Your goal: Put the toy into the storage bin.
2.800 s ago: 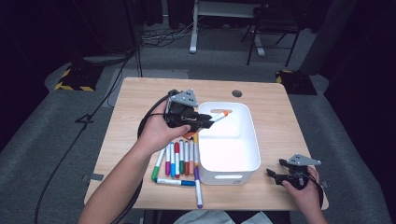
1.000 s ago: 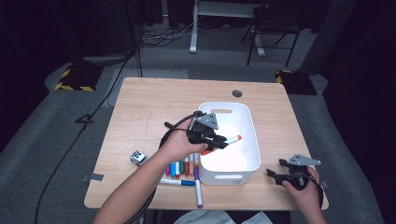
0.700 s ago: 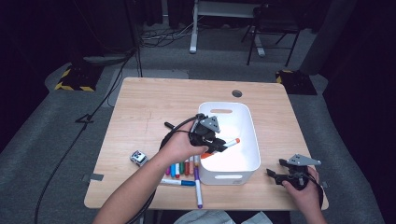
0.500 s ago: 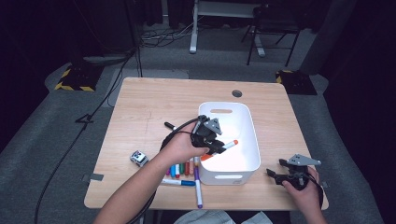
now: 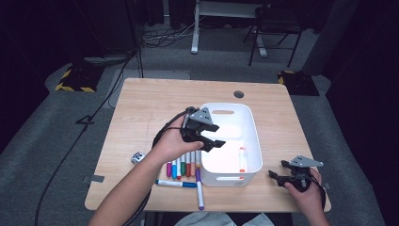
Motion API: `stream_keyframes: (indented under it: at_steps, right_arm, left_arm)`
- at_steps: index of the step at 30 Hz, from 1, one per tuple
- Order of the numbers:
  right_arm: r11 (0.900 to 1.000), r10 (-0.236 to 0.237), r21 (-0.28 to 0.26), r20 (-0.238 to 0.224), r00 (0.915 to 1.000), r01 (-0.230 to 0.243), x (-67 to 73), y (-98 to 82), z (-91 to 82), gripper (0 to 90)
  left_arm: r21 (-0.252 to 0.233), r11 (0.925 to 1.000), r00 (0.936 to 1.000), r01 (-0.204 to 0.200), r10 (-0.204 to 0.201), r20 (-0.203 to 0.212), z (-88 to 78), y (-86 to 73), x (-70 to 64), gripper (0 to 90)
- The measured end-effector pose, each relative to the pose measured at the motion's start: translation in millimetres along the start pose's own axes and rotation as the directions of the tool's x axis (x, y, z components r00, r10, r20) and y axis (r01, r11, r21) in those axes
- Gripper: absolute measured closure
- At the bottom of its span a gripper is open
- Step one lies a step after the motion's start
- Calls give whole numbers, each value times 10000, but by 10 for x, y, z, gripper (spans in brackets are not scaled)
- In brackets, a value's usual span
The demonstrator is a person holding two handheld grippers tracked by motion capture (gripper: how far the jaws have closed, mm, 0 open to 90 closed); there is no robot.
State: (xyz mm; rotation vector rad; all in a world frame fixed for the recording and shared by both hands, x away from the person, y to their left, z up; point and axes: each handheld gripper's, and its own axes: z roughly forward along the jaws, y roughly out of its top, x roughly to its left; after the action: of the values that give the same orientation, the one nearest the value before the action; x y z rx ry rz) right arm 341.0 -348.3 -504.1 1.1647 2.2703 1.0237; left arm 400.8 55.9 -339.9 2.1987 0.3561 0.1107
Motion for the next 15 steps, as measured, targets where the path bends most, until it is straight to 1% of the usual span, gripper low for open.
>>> stream_keyframes:
  at_steps: [2, 5, 6, 7, 8, 9, 10, 11, 12, 13, 14, 15]
  right_arm:
    - [10000, 4, 0, -4, 10000, -4, 0, 0, 0, 257]
    - [10000, -23, 6, -2, 10000, 23, -1, 0, 0, 257]
    - [10000, -24, 8, -2, 10000, 24, -1, 0, 0, 257]
    - [10000, -24, 8, -2, 10000, 24, -1, 0, 0, 257]
    - [10000, -36, 20, -36, 10000, 36, 0, 0, -1, 257]
    - [10000, -55, 25, -53, 10000, 55, 0, 0, -2, 257]
    - [10000, -2, 3, -72, 10000, 2, 5, 1, -1, 258]
    - [10000, 77, -24, -89, 9999, -77, 12, 3, 2, 257]
    - [10000, 40, -34, -91, 10000, -40, 10, 1, 3, 257]
    - [10000, 53, -46, -90, 9999, -54, 12, 1, 3, 257]
    - [10000, 47, -26, -93, 9999, -47, 11, 2, 2, 257]
    - [10000, 27, -12, -97, 9999, -28, 10, 2, 1, 257]
  left_arm:
    - [8, 10000, 9994, 80, -80, -336, -85, -38, 11, 378]
    - [-54, 9994, 9970, 341, -344, -697, -211, -143, 37, 386]
    - [-72, 9989, 9958, 467, -471, -786, -250, -184, 45, 393]
    - [-72, 9989, 9958, 467, -471, -786, -250, -184, 45, 392]
    - [-58, 9981, 9924, 617, -620, -1060, -332, -267, 62, 393]
    - [-236, 9960, 9893, 859, -880, -1163, -357, -314, 58, 396]
    - [-277, 9945, 9859, 1013, -1041, -1311, -390, -358, 62, 397]
    - [-223, 9939, 9838, 1081, -1102, -1411, -423, -403, 72, 397]
    - [-170, 9936, 9806, 1114, -1127, -1607, -458, -448, 81, 398]
    - [-118, 9923, 9782, 1233, -1235, -1667, -490, -496, 88, 399]
    - [-174, 9910, 9733, 1328, -1337, -1867, -518, -544, 96, 399]
    - [-194, 9900, 9667, 1400, -1409, -2139, -542, -591, 100, 399]
